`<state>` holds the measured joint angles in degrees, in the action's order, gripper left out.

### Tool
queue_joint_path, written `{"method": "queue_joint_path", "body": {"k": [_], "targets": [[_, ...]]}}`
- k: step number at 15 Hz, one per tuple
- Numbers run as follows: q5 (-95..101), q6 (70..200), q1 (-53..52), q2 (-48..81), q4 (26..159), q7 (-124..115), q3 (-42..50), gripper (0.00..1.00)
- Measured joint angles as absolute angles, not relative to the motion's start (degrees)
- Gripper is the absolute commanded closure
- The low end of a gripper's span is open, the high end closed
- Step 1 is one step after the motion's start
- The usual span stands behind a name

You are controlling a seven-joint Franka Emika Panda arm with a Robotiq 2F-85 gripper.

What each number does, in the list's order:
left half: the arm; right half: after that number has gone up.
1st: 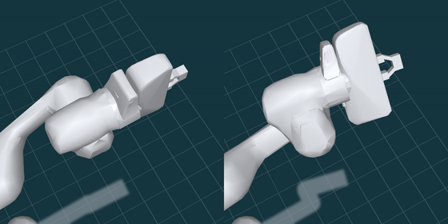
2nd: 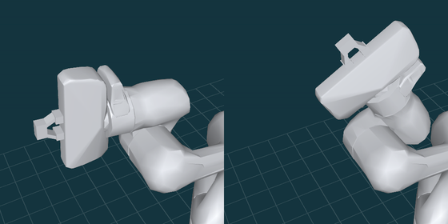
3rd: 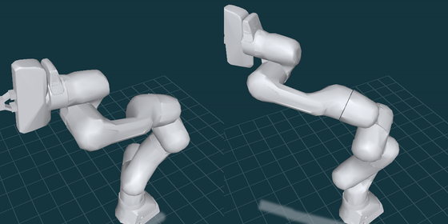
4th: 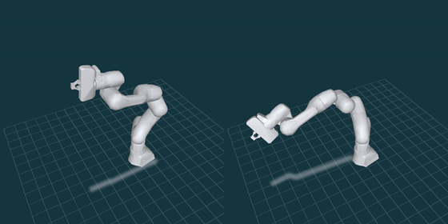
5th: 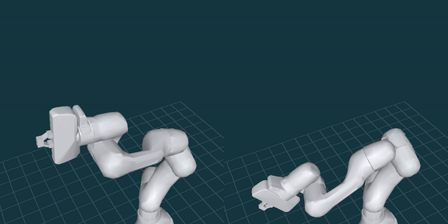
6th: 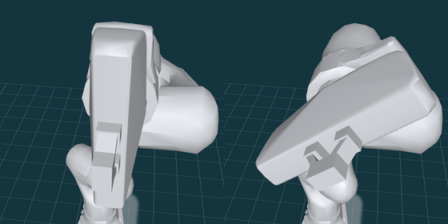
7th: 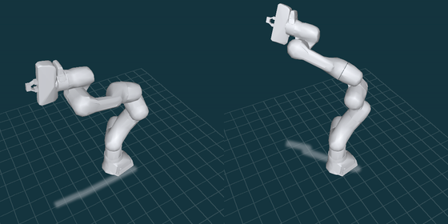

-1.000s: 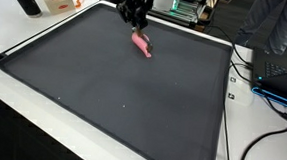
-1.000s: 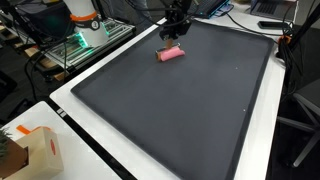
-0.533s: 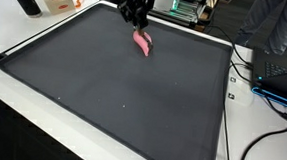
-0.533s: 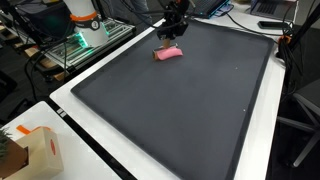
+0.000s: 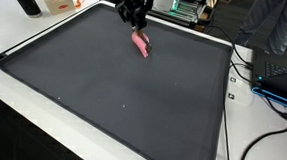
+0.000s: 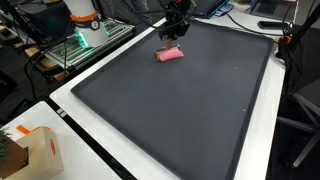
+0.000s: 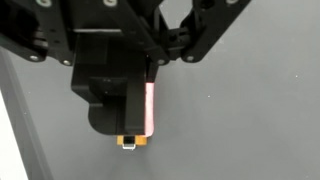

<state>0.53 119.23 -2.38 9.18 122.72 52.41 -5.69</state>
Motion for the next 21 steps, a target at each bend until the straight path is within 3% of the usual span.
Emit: {"method": "queue_joint_path", "body": {"k": [21], "targets": [[-4.80,127.28,-0.73,11.93,119.58,57.69,-5.41,0.76]]}}
